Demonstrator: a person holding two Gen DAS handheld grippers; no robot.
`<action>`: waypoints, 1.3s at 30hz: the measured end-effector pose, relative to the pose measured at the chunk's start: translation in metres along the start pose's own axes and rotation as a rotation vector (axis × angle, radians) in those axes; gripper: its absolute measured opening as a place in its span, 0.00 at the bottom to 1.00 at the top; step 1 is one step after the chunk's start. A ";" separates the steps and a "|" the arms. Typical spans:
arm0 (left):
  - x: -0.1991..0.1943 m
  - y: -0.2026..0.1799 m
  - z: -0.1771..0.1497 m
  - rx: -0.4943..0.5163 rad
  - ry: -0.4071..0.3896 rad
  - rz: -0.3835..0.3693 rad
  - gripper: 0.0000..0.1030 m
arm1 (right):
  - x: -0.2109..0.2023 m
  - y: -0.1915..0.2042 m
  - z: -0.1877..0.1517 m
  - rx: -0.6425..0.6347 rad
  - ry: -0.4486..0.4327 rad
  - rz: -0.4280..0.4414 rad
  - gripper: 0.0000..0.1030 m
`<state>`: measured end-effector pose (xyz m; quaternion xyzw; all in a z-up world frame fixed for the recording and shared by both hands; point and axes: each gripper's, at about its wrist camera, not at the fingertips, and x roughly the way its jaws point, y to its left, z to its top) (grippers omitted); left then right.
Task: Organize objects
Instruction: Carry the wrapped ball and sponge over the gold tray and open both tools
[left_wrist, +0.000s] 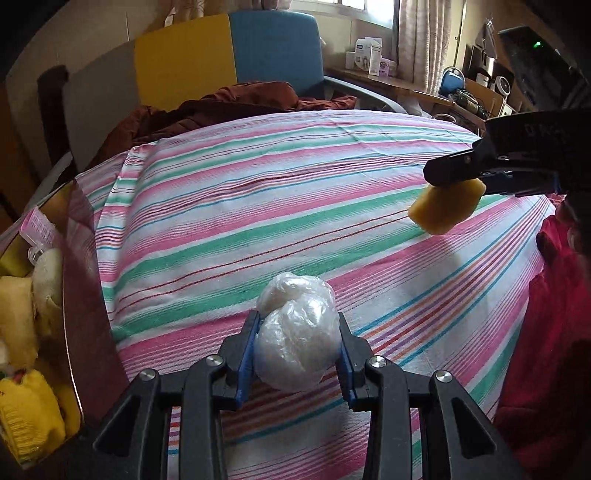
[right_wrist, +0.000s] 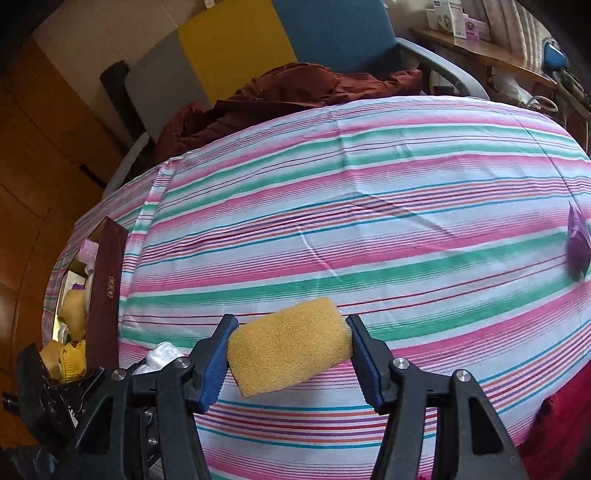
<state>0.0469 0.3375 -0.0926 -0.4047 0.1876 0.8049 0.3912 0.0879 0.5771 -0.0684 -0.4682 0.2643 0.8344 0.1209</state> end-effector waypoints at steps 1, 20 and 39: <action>0.000 0.000 0.000 -0.002 0.000 0.001 0.37 | 0.000 0.000 0.000 0.002 0.000 -0.004 0.58; -0.016 0.000 0.001 0.005 -0.008 0.020 0.36 | -0.002 -0.003 0.001 0.028 -0.028 -0.031 0.58; -0.133 0.058 -0.002 -0.117 -0.221 0.033 0.36 | 0.005 -0.002 0.000 0.024 0.004 -0.096 0.58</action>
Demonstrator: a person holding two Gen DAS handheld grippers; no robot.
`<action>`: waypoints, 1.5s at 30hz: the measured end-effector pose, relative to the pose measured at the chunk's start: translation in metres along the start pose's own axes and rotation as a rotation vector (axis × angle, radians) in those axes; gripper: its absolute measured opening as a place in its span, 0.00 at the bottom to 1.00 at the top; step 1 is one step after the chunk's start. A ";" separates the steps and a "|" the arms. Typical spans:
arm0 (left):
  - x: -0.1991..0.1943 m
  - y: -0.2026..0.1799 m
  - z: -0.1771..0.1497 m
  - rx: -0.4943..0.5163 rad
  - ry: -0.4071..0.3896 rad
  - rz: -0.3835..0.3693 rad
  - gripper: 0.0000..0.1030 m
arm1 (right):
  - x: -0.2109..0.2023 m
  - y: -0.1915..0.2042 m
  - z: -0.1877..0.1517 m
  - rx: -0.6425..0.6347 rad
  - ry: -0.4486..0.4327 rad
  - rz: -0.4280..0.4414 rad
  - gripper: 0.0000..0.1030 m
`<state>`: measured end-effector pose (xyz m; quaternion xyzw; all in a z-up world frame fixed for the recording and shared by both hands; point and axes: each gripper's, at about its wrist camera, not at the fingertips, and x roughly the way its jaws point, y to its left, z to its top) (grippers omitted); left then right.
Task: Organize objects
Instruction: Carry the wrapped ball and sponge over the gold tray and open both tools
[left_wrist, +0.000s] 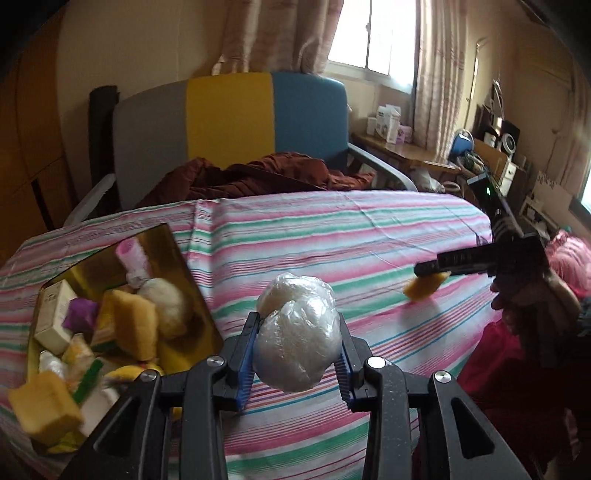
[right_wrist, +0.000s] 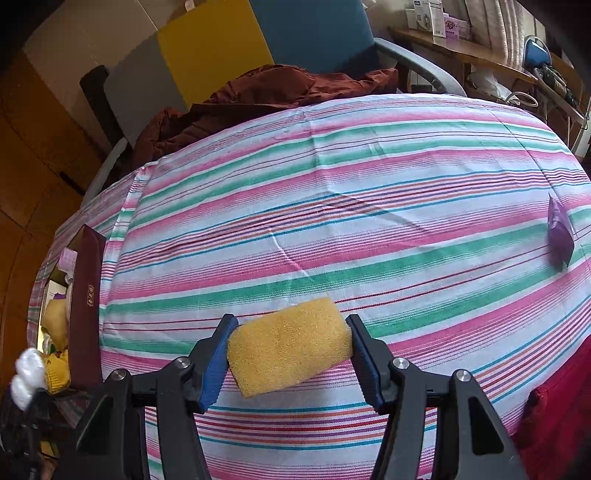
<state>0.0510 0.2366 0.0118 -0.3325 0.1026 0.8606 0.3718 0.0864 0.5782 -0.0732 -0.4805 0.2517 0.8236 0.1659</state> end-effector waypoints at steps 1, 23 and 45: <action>-0.006 0.010 -0.001 -0.019 -0.007 0.009 0.36 | 0.002 0.001 0.000 -0.006 0.008 -0.010 0.58; -0.059 0.182 -0.062 -0.340 -0.013 0.268 0.36 | -0.019 0.249 -0.037 -0.436 -0.043 0.257 0.58; -0.024 0.169 -0.054 -0.290 0.038 0.273 0.36 | 0.029 0.319 -0.088 -0.721 -0.007 0.106 0.58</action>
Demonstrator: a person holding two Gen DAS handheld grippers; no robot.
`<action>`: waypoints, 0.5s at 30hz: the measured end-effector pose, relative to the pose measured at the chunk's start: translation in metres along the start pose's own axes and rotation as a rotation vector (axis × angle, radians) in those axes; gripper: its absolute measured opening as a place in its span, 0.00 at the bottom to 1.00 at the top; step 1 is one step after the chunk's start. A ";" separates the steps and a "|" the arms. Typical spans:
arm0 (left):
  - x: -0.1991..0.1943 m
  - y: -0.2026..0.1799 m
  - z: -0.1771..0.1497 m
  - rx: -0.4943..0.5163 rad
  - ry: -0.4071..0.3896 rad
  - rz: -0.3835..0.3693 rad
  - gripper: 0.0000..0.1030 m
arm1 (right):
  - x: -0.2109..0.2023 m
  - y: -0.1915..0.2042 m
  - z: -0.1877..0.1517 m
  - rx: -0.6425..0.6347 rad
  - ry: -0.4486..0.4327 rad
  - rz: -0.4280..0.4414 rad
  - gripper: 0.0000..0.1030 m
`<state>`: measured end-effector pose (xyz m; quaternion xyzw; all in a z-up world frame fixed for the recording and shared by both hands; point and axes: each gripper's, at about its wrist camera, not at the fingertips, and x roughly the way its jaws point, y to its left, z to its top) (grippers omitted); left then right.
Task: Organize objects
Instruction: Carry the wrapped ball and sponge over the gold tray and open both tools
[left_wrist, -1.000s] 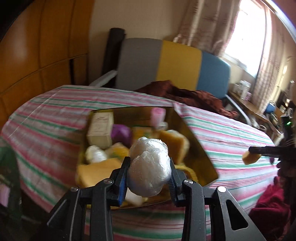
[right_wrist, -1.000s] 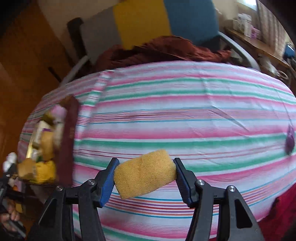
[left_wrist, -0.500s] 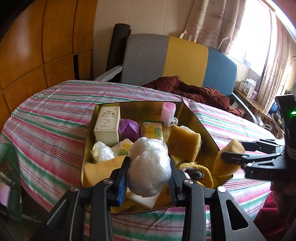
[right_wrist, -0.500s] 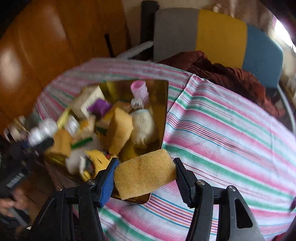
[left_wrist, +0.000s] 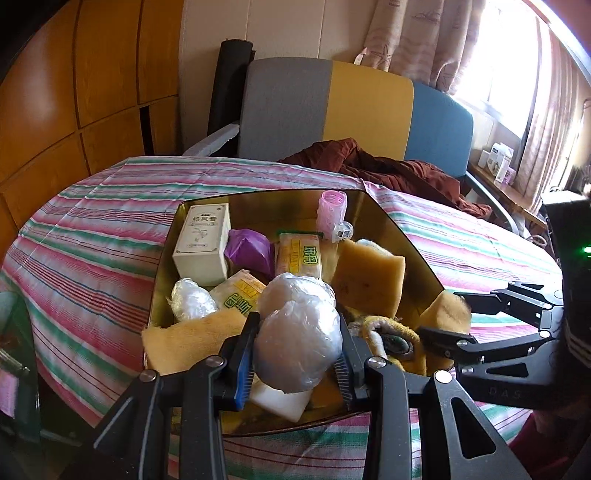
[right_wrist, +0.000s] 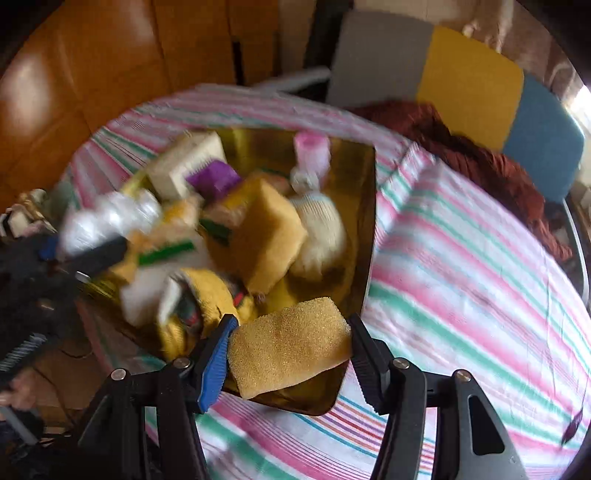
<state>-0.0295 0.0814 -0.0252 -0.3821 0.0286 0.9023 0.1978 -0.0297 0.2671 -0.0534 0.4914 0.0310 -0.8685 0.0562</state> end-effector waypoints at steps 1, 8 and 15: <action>0.002 -0.001 0.000 0.002 0.005 -0.002 0.36 | 0.002 0.000 0.000 0.007 0.013 0.009 0.58; 0.012 -0.009 0.005 0.013 0.011 0.000 0.37 | -0.003 -0.002 -0.005 0.040 -0.035 0.027 0.65; 0.024 -0.013 0.007 0.017 0.032 0.003 0.37 | -0.019 -0.013 -0.007 0.090 -0.097 0.024 0.78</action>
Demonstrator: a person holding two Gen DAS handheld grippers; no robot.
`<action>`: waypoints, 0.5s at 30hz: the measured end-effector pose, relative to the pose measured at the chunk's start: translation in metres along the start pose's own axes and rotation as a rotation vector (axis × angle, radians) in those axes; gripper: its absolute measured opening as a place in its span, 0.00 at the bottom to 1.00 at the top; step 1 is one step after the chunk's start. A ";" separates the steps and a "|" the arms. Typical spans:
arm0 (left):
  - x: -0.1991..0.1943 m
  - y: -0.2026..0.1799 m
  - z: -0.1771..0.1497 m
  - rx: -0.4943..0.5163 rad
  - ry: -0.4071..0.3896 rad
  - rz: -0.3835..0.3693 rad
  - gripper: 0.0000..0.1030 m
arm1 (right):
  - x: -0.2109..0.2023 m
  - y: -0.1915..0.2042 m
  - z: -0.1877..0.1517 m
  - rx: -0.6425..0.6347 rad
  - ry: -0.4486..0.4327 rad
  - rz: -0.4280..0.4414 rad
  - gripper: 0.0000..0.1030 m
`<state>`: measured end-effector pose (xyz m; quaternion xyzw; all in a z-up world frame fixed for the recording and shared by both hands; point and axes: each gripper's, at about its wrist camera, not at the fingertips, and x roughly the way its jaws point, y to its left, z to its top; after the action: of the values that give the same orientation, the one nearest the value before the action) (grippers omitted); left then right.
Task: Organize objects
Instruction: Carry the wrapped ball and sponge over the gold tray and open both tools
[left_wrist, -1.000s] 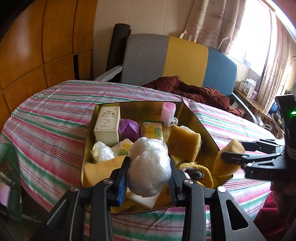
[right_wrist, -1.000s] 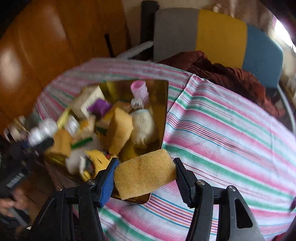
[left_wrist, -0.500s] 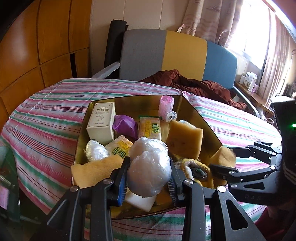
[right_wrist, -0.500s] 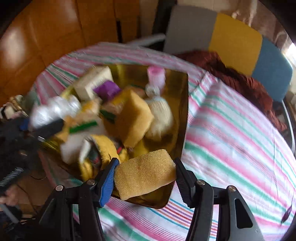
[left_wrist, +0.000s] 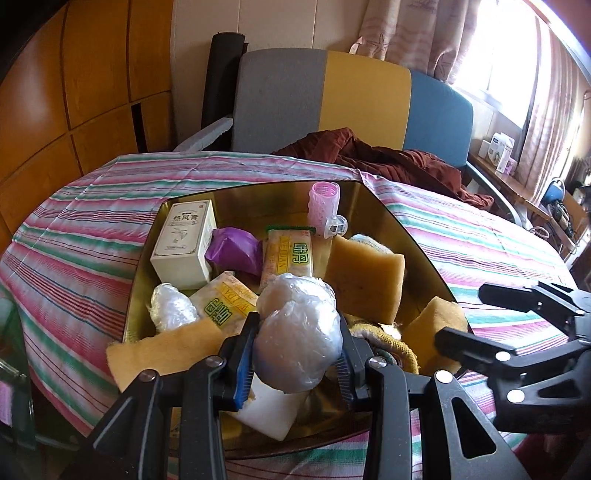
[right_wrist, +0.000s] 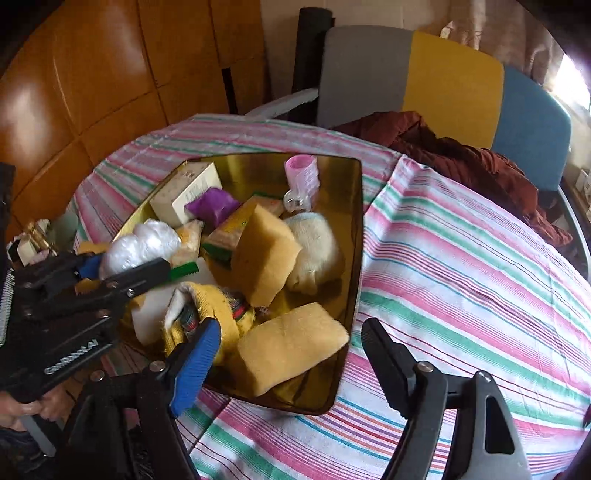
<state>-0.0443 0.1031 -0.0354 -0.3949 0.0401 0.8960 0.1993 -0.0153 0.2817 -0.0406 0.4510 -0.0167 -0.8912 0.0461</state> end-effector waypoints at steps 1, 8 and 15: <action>0.002 0.000 0.000 0.000 0.004 0.000 0.37 | -0.002 -0.002 0.000 0.008 -0.003 -0.001 0.78; 0.009 -0.004 0.003 -0.002 0.014 -0.003 0.39 | -0.008 -0.010 -0.003 0.050 -0.018 -0.001 0.78; 0.003 -0.004 0.004 -0.015 0.000 0.001 0.59 | -0.010 -0.013 -0.006 0.071 -0.031 -0.003 0.78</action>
<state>-0.0473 0.1086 -0.0348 -0.3964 0.0338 0.8963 0.1958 -0.0055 0.2953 -0.0370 0.4385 -0.0485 -0.8969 0.0286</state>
